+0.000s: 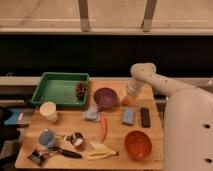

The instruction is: Place apple in metal cup

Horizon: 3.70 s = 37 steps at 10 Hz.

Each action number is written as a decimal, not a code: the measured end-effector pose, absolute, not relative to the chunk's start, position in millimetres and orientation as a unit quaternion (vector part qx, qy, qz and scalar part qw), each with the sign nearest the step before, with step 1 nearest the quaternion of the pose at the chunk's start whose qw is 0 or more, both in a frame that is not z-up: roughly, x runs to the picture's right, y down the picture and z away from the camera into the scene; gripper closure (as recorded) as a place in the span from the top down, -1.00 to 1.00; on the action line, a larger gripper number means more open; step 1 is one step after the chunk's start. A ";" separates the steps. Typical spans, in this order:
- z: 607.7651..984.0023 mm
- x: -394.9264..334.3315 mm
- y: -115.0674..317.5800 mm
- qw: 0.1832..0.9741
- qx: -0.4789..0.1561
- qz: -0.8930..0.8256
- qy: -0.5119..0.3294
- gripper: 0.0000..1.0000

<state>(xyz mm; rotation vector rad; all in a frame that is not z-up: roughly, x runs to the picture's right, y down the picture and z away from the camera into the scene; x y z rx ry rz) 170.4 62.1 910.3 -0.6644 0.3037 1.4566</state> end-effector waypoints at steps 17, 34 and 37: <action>734.7 51.0 39.6 0.765 -0.346 0.543 0.021 -1.00; 711.6 -78.3 105.7 0.817 -0.444 0.368 0.011 -1.00; 704.3 -103.5 135.5 0.814 -0.461 0.352 0.015 -1.00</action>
